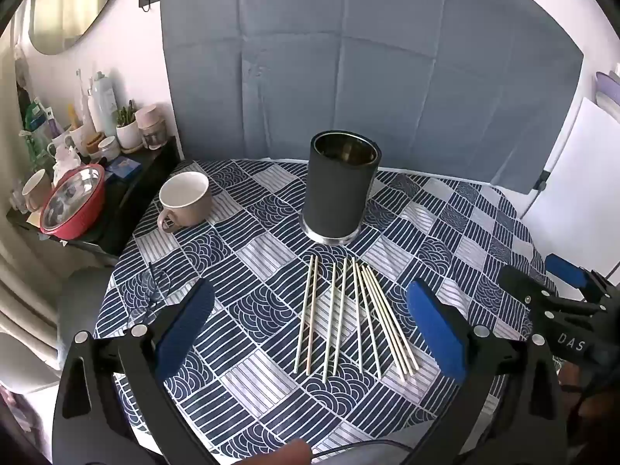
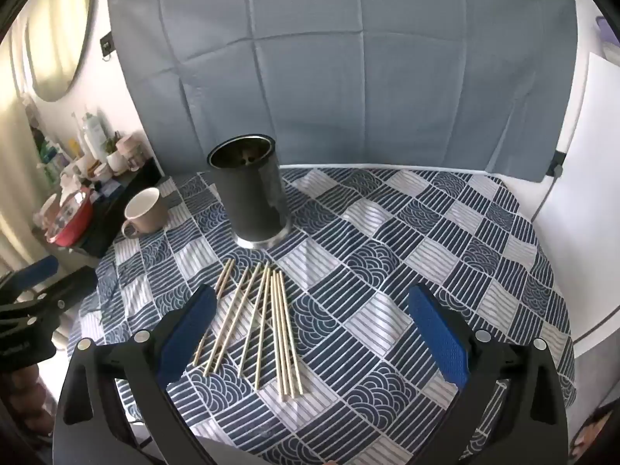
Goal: Organize utensils
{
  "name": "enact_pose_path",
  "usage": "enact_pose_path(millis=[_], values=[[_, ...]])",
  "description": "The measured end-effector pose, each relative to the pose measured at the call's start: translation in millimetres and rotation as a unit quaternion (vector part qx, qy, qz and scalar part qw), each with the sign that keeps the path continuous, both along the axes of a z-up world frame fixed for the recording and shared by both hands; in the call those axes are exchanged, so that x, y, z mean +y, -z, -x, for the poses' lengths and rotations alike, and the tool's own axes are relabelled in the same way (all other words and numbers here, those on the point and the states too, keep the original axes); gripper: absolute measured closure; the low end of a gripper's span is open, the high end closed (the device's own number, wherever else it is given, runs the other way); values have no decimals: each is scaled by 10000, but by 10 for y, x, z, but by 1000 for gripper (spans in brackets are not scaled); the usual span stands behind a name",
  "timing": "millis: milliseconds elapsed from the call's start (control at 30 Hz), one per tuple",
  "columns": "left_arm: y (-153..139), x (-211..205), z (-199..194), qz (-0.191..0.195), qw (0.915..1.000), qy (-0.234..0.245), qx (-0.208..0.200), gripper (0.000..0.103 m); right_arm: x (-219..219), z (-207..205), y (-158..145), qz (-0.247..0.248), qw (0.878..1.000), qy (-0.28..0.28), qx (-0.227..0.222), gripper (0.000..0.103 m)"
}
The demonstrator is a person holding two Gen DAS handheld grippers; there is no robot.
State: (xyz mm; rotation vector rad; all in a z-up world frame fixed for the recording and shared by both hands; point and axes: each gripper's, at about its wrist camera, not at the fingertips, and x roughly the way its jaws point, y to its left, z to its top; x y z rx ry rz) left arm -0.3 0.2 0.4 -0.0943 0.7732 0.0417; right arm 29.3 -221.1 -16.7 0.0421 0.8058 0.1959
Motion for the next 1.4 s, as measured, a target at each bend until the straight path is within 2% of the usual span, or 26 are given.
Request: enact_pose_path(millis=[1400], values=[[56, -24, -30, 50, 9999, 86, 128, 6, 49, 19, -5, 186, 9998, -32, -93, 8]])
